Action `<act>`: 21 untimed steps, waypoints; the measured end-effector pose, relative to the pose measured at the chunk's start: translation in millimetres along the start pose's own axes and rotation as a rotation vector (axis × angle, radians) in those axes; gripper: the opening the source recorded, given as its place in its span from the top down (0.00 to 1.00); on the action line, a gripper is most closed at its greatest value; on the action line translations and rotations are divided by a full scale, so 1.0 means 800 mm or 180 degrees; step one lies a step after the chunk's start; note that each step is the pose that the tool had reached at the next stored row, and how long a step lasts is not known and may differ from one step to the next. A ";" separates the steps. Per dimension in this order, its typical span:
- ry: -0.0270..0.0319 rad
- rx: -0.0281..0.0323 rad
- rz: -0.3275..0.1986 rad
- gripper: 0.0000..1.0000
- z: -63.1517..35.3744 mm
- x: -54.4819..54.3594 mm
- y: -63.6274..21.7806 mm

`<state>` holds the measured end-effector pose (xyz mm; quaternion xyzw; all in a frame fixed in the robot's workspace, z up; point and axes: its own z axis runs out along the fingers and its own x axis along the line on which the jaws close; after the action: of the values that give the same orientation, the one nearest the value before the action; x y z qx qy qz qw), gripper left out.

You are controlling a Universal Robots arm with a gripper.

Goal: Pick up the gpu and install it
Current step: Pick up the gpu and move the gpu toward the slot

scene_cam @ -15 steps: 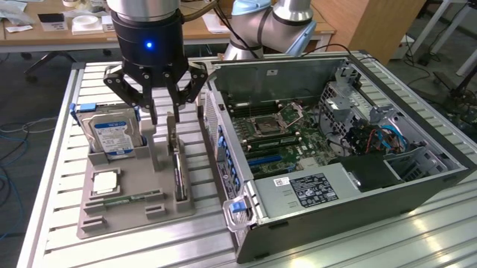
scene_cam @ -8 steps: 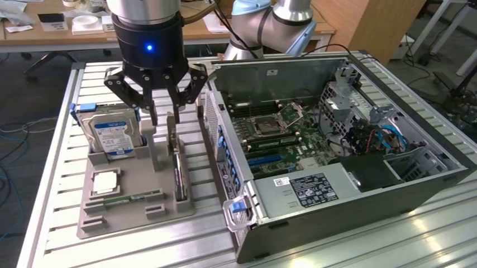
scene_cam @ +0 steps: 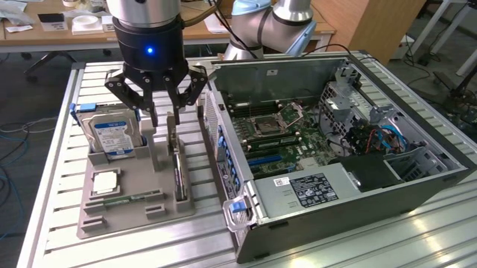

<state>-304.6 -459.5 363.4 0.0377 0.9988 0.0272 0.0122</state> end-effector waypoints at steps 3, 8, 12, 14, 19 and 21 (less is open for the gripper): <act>0.0000 -0.0002 0.0000 0.58 0.000 0.000 0.000; 0.0000 -0.0010 0.0000 0.58 0.002 0.000 0.000; 0.0000 -0.0011 0.0000 0.58 0.003 -0.001 0.000; 0.0000 -0.0011 0.0000 0.58 0.003 -0.001 0.000; 0.0000 -0.0011 0.0000 0.58 0.005 -0.001 0.000; 0.0000 -0.0010 0.0000 0.58 0.008 -0.001 0.000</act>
<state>-303.5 -459.5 356.9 0.0377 0.9988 0.0289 0.0123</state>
